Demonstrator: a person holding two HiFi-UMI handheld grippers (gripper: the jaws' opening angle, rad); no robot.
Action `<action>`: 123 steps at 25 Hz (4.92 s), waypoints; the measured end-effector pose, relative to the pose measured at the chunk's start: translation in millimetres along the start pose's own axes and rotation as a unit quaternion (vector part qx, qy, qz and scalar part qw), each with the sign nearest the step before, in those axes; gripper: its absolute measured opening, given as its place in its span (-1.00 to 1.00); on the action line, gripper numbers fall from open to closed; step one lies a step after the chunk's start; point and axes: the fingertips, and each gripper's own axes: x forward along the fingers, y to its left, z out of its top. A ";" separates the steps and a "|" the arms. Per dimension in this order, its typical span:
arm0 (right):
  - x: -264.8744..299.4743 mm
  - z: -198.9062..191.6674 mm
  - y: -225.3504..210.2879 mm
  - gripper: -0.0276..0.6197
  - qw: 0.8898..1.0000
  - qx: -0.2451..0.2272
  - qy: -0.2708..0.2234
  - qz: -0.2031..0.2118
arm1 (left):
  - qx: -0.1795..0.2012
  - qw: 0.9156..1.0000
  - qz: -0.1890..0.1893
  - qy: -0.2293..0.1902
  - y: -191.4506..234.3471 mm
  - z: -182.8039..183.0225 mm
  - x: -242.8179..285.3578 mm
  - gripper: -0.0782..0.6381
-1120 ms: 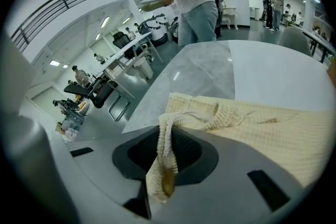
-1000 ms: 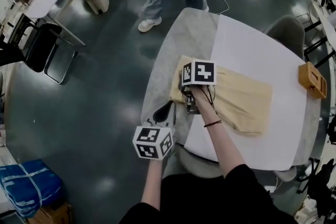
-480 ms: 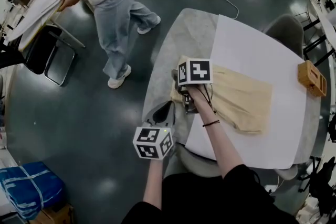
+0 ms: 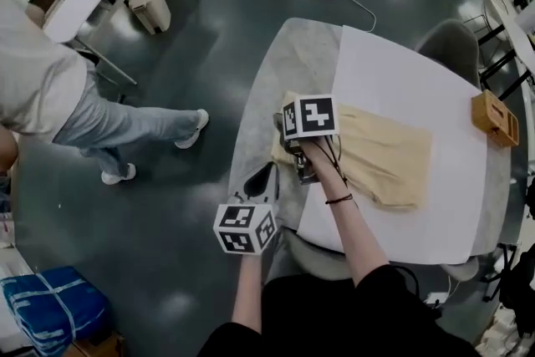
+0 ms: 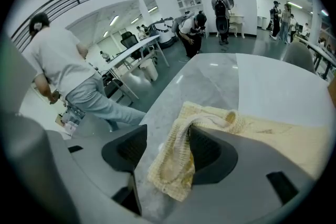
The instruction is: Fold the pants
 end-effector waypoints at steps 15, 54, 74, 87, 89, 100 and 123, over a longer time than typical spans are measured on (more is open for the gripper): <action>-66.2 10.0 -27.8 -0.79 0.994 0.054 -0.064 0.064 | 0.037 0.999 -0.031 -0.016 -35.2 22.9 -5.6 -0.74; -224.5 -151.9 -345.7 -0.70 0.963 0.203 -0.177 -0.030 | 0.133 0.982 -0.126 0.053 -225.3 -8.4 107.7 -0.74; -167.7 -181.7 -376.8 -0.26 0.964 0.243 -0.097 -0.054 | 0.131 0.981 -0.116 0.082 -227.6 -31.3 122.1 -0.74; -168.6 -174.2 -368.4 -0.81 0.967 0.235 -0.088 -0.041 | 0.129 0.984 -0.099 0.074 -221.7 -26.4 114.8 -0.74; -171.6 -171.2 -365.9 -0.82 0.966 0.239 -0.093 -0.034 | 0.128 0.985 -0.093 0.069 -218.2 -23.3 110.6 -0.74; -209.3 -135.9 -332.1 -0.83 0.968 0.213 -0.130 0.008 | 0.122 0.989 -0.067 0.041 -193.0 -1.8 80.4 -0.74; -219.8 -64.5 -193.9 -0.83 0.963 0.216 -0.157 0.037 | 0.090 0.993 -0.071 0.010 -95.8 29.9 5.0 -0.74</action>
